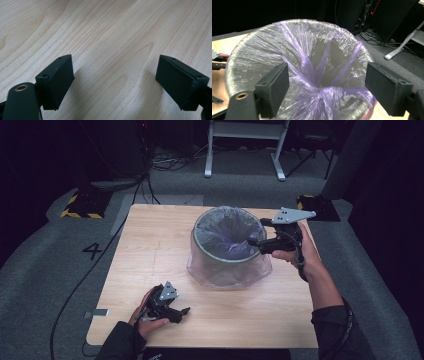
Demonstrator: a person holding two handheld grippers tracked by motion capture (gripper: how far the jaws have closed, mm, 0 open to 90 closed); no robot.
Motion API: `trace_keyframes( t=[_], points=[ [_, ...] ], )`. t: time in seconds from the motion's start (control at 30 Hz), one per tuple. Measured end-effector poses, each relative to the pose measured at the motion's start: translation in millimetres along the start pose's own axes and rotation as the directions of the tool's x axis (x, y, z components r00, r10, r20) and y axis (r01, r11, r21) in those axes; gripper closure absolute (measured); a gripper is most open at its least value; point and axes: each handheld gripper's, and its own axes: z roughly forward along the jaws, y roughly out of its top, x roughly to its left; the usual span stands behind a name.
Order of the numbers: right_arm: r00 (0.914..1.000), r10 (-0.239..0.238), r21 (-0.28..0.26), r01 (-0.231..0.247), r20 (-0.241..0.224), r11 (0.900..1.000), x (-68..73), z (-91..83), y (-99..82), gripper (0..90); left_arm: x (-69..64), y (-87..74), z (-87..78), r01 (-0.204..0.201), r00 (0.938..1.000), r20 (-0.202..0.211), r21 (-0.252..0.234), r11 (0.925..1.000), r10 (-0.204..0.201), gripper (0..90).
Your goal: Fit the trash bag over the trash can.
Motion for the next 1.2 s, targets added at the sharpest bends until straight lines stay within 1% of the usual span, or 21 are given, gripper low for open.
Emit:
trace_keyframes(
  t=[0.27, 0.4, 0.53, 0.83, 1.03, 1.2],
  points=[
    [0.9999, -0.014, 0.001, 0.014, 0.000, 0.9999, 4.3, -13.5, -5.0, 19.3, 0.0, 0.0, 0.0, 0.000, 1.0000, 0.000, 0.000, 1.0000, 0.000, 14.4],
    [0.9998, -0.022, -0.010, 0.022, 0.005, 0.9997, 5.5, -18.7, -8.0, 19.3, 0.0, 0.0, 0.0, 0.000, 1.0000, 0.000, 0.000, 1.0000, 0.000, 14.4],
    [0.9993, -0.037, -0.012, 0.038, 0.005, 0.9992, 7.9, -24.1, -11.7, 19.4, 0.0, 0.0, 0.0, 0.000, 1.0000, 0.000, 0.000, 1.0000, 0.000, 14.4],
    [0.9984, -0.056, -0.022, 0.056, 0.011, 0.9982, 10.2, -34.6, -22.1, 19.4, 0.0, 0.0, 0.0, 0.000, 1.0000, 0.000, 0.000, 1.0000, 0.000, 14.4],
    [0.9976, -0.068, 0.000, 0.068, 0.007, 0.9977, 12.9, -36.7, -29.5, 19.4, 0.0, 0.0, 0.0, 0.000, 1.0000, 0.000, 0.000, 1.0000, 0.000, 14.4],
    [0.9970, -0.077, 0.002, 0.077, 0.001, 0.9970, 16.4, -38.2, -34.7, 19.4, 0.0, 0.0, 0.1, 0.000, 1.0000, 0.000, 0.000, 1.0000, 0.000, 14.4]
  ],
)
